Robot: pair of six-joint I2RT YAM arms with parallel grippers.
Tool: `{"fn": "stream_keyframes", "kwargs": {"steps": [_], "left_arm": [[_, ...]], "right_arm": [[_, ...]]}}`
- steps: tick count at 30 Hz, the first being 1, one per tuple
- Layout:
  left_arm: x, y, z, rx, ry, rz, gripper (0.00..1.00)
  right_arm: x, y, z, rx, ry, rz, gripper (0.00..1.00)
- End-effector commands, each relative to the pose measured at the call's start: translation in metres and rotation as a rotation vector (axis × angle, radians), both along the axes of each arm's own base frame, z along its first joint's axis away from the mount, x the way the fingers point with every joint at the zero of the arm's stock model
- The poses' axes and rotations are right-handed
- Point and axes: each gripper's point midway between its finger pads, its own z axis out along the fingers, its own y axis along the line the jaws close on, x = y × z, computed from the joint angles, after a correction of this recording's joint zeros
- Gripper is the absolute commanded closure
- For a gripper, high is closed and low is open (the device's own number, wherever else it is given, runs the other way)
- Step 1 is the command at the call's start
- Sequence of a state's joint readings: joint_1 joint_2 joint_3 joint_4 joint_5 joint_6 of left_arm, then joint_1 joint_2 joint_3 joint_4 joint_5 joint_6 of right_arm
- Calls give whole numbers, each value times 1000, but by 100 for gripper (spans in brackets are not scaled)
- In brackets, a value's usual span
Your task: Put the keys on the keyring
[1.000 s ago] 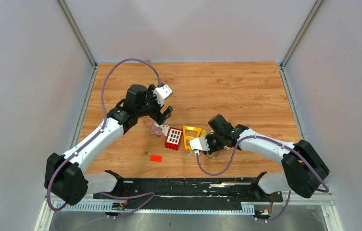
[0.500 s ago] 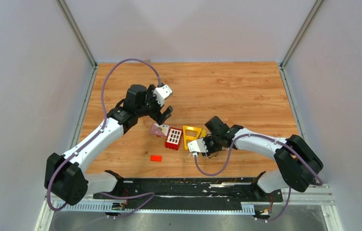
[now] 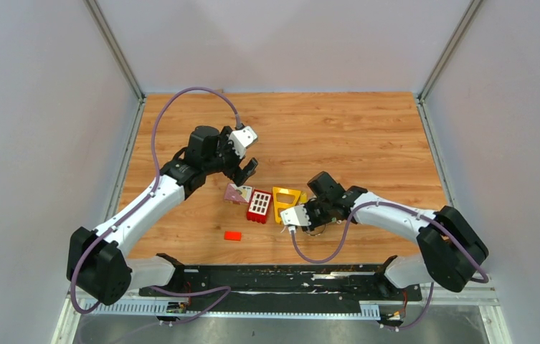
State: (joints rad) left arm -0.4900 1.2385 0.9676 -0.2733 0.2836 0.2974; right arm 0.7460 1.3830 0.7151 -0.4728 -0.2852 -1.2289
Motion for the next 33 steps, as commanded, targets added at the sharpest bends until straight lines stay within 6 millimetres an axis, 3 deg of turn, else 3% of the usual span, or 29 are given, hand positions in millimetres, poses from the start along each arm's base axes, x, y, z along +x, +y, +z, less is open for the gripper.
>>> {"fn": "stream_keyframes", "kwargs": {"steps": [1,12,21,28,33], "left_arm": [[1,-1,4,-7,-10,-11,1],[2,0,4,0,-10,-9,1],[2,0,2,6,-8,-9,1],[1,1,0,9,-6,-10,1],[0,1,-1,12,-7,-14,1]], "right_arm": [[8,13,13,33,-34,35,70],[5,17,-4,-4,19,72,69],[-7,9,-15,-60,78,98,72],[-23,12,-3,-28,163,77,79],[-23,12,9,11,166,17,84]]}}
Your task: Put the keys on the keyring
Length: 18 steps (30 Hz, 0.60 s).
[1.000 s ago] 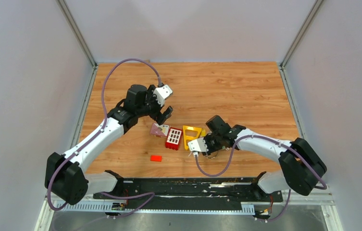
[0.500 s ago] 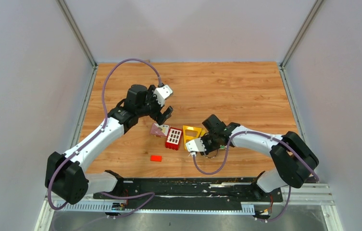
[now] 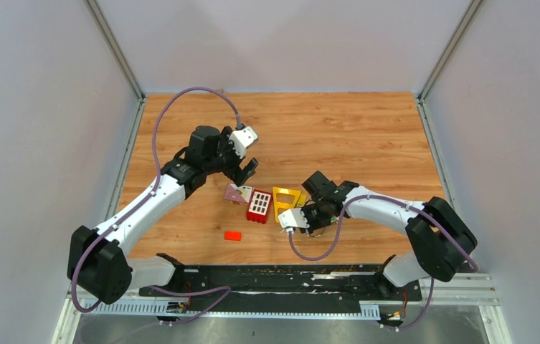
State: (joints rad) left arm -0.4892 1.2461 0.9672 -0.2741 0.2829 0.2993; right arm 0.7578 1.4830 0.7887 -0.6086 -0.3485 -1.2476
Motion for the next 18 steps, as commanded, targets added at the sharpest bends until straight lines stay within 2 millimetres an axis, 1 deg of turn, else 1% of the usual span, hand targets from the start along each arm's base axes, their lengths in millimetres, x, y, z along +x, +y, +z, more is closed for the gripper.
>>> {"fn": "stream_keyframes", "kwargs": {"steps": [1,4,6,7,8,9,11,13,15,18], "left_arm": [[-2,1,1,10,-15,-23,1],[-13,-7,0,9,-44,-133,2],[-29,-17,-6,7,-74,-279,5],[-41,-23,-9,0,-89,-371,6],[-57,-30,-14,0,-114,-506,8],[-72,-36,-19,13,-131,-616,8],[-92,-45,-32,89,-173,-786,8],[-102,-55,-44,179,-203,-893,9],[-107,-69,-52,224,-209,-973,10],[-112,-95,-57,247,-193,-1073,14]], "right_arm": [[-1,12,26,86,28,-67,84],[3,9,35,123,50,-146,80],[9,4,46,174,50,-208,78],[12,0,53,199,45,-240,78],[16,-5,61,226,38,-275,77],[24,-12,74,266,16,-324,77],[33,-22,95,328,-11,-405,76],[44,-35,115,385,-39,-503,76],[55,-47,132,429,-63,-597,75],[67,-63,150,466,-66,-726,70]]}}
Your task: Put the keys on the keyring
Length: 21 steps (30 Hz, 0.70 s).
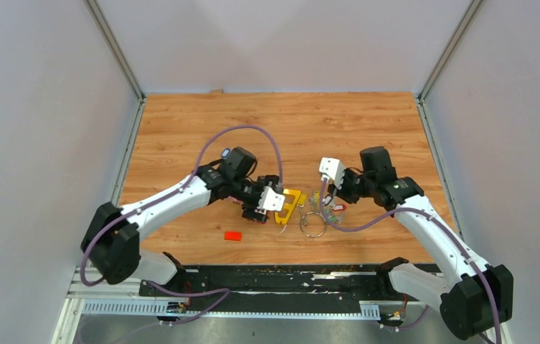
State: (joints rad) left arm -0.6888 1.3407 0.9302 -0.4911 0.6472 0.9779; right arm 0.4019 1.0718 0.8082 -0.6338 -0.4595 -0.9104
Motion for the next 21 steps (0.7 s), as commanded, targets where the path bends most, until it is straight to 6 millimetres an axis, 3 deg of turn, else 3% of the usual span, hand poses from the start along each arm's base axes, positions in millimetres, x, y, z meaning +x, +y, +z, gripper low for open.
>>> {"fn": "stream_keyframes", "kwargs": {"steps": [1,5,8,12,17,21], "left_arm": [[-10,-38,2,39,-79,-258,16],[-19,-69,-11,141,-81,-396,25],[-26,-89,-17,195,-67,-469,34],[-31,-106,-29,187,-31,-523,39],[-36,-125,-47,244,-1,-573,52],[-39,-135,-60,299,-16,-611,55]], "right_arm": [[19,-11,39,139,30,-202,69],[36,-30,55,191,61,-381,64],[33,-38,56,201,104,-415,62],[21,-45,38,153,132,-400,63],[24,-60,23,145,165,-452,66],[29,-71,12,133,210,-517,71]]}}
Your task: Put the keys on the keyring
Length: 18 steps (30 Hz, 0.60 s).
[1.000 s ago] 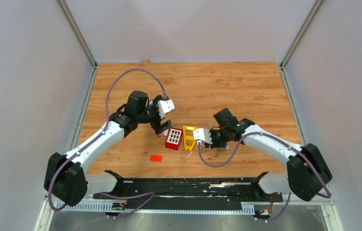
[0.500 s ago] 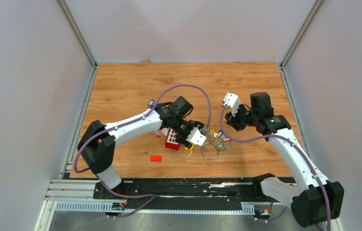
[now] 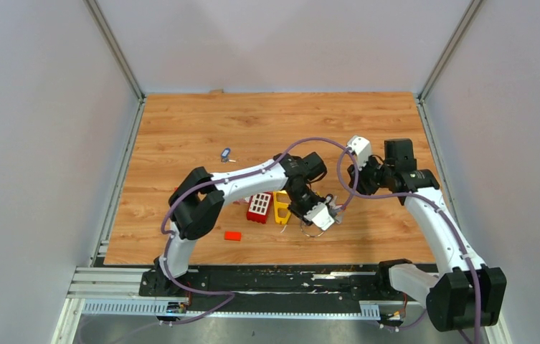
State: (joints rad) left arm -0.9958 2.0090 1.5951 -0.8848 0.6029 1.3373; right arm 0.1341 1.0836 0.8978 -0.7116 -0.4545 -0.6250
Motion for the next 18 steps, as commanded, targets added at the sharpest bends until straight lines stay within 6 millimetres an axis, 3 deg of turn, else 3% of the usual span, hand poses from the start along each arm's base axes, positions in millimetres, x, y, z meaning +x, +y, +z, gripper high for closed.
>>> {"fn": "stream_keyframes", "kwargs": {"steps": [1,8,18], "left_arm": [[-10,-9,-8,54,-21,-71,55],[-8,-15,-28,119,-44,-107,58],[-5,-3,-36,169,-81,-132,58]], "right_arm": [[3,-10,-8,15,55,-63,71],[0,-16,-7,40,61,-72,72],[-5,-17,-9,48,66,-61,72]]}}
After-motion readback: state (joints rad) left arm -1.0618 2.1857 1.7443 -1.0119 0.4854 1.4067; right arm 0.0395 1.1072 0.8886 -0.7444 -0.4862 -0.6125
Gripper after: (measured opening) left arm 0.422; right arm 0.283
